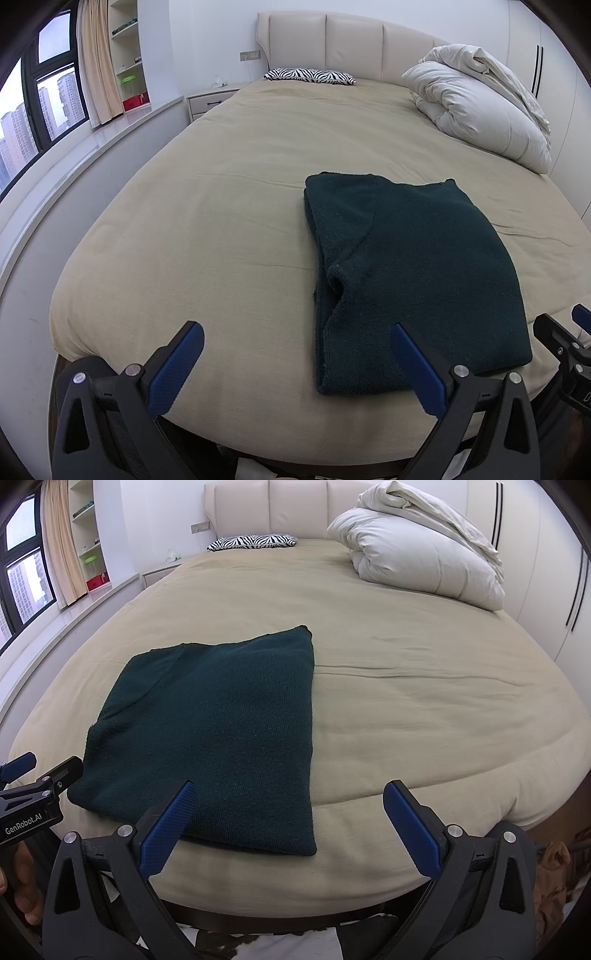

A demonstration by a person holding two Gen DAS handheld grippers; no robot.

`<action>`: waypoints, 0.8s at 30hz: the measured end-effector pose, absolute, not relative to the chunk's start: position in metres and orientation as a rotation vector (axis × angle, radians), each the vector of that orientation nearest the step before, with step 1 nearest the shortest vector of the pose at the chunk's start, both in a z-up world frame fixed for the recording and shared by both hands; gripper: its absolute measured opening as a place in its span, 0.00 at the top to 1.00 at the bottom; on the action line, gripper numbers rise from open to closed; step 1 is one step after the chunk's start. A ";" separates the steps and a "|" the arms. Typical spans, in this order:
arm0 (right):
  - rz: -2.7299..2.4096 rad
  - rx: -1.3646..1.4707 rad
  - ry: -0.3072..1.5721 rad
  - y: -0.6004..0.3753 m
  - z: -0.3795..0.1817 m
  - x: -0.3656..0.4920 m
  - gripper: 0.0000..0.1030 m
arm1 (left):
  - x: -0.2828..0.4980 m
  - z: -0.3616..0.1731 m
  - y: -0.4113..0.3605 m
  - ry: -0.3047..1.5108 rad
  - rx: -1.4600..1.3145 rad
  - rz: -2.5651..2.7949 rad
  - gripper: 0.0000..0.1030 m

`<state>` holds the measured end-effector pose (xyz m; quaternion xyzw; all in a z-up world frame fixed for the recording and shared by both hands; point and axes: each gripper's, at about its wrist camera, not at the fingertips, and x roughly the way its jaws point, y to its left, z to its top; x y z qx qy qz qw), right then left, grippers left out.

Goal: Fold small clothes

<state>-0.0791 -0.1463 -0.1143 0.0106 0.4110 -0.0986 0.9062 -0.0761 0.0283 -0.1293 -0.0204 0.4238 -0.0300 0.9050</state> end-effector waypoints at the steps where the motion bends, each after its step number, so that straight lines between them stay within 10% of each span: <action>1: -0.203 0.023 0.849 -0.147 -0.114 -0.079 0.00 | -0.076 -0.129 0.028 0.875 -0.042 -0.061 0.00; 24: -0.186 0.040 0.856 -0.151 -0.118 -0.076 0.00 | -0.073 -0.131 0.025 0.891 -0.036 -0.076 0.00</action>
